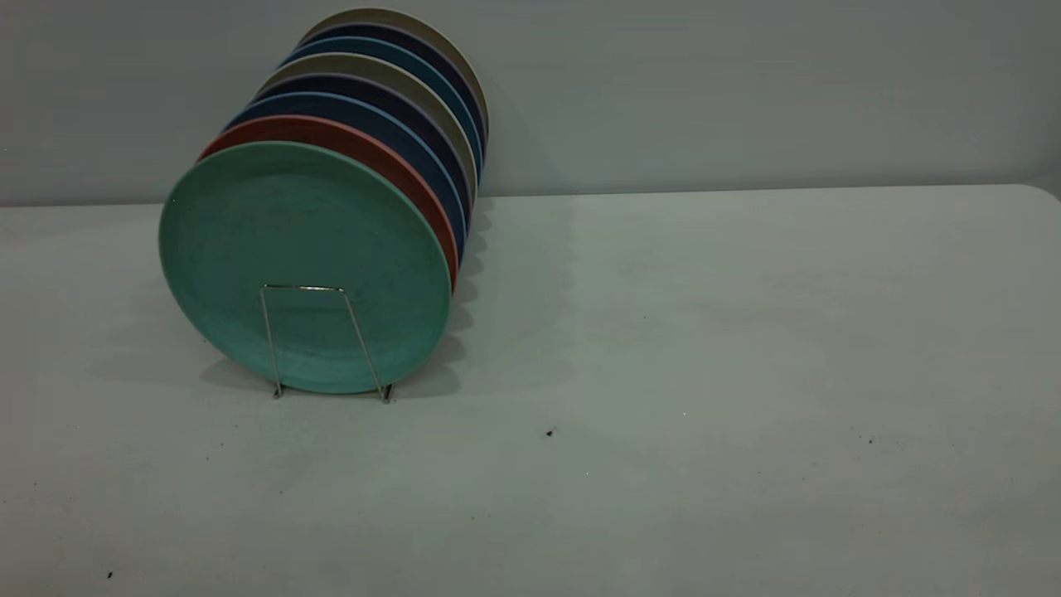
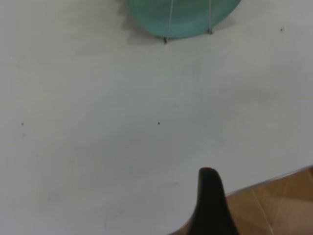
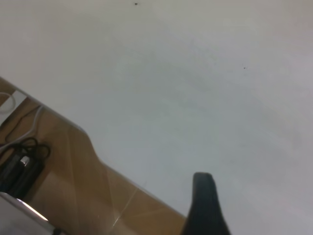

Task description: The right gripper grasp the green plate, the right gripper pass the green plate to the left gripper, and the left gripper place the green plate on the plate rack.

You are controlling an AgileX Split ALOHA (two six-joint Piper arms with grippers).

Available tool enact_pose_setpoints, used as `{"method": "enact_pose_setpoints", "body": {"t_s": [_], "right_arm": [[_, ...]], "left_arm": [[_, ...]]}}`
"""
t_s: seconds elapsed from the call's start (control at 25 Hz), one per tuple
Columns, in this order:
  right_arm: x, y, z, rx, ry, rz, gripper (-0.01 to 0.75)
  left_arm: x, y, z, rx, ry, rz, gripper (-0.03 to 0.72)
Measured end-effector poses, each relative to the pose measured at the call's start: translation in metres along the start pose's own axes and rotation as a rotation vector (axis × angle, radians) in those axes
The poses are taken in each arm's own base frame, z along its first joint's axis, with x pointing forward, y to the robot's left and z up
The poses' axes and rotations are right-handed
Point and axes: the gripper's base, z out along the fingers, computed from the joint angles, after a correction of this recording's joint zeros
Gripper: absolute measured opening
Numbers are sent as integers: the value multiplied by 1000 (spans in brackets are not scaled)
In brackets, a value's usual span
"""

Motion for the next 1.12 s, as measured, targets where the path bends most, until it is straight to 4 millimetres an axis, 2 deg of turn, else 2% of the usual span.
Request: {"method": "enact_pose_setpoints", "body": {"t_s": [0.8,1.12], "right_arm": [[0,0,0,5,0,19,573],[5,0,-6,286,-42,234,573]], "left_arm": [[1,0,1,-1,8,-3,563],[2,0,0,-18,-3,-14,563]]}}
